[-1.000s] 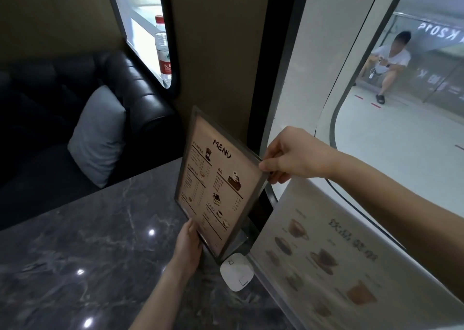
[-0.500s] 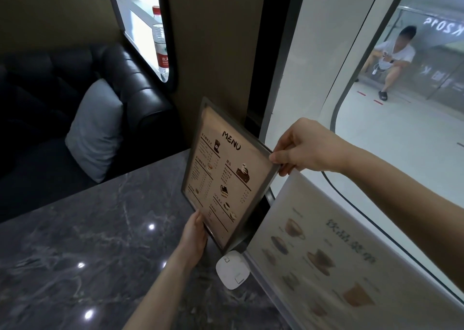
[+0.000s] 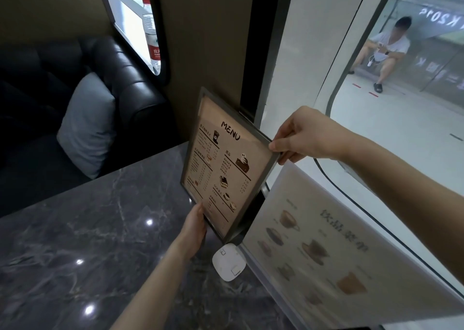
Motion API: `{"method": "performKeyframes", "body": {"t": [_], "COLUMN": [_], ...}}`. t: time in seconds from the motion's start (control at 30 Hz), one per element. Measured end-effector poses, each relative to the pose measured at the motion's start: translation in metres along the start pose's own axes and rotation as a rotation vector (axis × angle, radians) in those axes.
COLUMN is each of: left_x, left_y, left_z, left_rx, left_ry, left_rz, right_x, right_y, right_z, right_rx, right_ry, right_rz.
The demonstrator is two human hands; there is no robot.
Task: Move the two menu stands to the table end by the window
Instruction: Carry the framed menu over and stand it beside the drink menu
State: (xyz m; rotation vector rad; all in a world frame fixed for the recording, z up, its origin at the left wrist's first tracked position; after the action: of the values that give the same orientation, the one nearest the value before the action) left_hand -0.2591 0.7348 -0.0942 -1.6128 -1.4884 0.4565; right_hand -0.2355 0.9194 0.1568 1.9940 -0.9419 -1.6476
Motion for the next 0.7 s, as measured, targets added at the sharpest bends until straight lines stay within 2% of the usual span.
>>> {"method": "performKeyframes", "body": {"t": [0.27,0.37,0.5,0.57,0.7], "left_x": [-0.004,0.012,0.031,0.040,0.056], "left_y": [0.010,0.015,0.042,0.062,0.099], "left_z": [-0.009,-0.030,-0.067,-0.082,-0.096], "left_rx": [-0.108,0.095,0.442,0.507,0.470], "left_ry": [-0.010,-0.010,-0.201,-0.226,-0.112], "left_rz": [0.244,0.544,1.093,1.264,1.371], "right_x": [0.004,0.003,-0.006,-0.007,-0.002], "right_y": [-0.001,-0.001,-0.004,-0.009,-0.025], "right_z": [-0.010,-0.023,-0.054,-0.070,-0.097], "right_rx": [-0.032,-0.060,-0.114,-0.123,-0.139], "right_ry": [-0.052,-0.077,-0.126,-0.139,-0.156], "right_rz": [-0.016,-0.036,-0.015,-0.040,-0.162]}}
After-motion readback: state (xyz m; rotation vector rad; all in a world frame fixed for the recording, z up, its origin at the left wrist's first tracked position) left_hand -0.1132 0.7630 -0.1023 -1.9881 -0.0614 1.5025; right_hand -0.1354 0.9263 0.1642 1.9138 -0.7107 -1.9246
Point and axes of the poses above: each hand's wrist, its own z-axis towards the middle knuckle, its own x-axis out of the palm, y = z × x, the point moved 2 cm from there along z, towards the middle knuckle, and after that the axes turned 4 degrees about z, right-handed, at the moved point
